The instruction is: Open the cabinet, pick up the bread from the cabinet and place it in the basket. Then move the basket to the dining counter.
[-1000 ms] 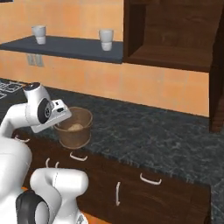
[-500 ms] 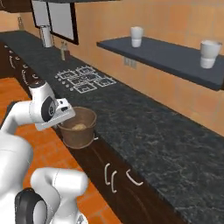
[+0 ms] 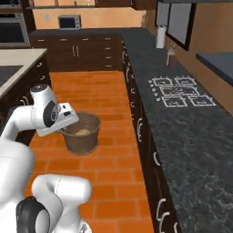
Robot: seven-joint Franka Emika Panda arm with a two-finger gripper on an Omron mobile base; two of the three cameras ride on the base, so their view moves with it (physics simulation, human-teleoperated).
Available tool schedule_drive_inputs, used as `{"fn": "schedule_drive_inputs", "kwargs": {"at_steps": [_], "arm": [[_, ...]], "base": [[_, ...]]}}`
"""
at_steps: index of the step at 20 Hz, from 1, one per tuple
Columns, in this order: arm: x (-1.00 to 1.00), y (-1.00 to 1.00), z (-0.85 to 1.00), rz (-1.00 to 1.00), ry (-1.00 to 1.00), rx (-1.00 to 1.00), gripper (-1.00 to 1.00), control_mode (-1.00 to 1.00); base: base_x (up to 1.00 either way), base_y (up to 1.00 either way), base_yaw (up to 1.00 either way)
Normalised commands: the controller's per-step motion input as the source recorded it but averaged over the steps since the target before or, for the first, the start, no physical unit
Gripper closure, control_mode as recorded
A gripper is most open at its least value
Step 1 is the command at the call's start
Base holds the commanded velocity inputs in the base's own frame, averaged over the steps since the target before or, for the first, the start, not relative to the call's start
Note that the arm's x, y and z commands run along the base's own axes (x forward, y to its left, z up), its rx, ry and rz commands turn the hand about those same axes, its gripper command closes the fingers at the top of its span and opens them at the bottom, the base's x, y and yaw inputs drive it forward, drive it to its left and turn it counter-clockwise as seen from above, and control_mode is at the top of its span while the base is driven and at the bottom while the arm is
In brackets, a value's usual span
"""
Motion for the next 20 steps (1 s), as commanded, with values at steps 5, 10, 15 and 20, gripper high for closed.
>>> {"fn": "schedule_drive_inputs", "kwargs": {"at_steps": [5,10,15,20], "arm": [[0.00,0.00,0.00,0.00,0.00,0.00,1.00,1.00],[0.00,0.00,0.00,0.00,0.00,0.00,1.00,1.00],[0.00,0.00,0.00,0.00,0.00,0.00,1.00,1.00],[0.00,0.00,0.00,0.00,0.00,0.00,1.00,1.00]], "base": [[0.20,0.12,0.83],[0.28,0.51,0.48],[0.00,1.00,-0.01],[-0.09,1.00,-0.06]]}}
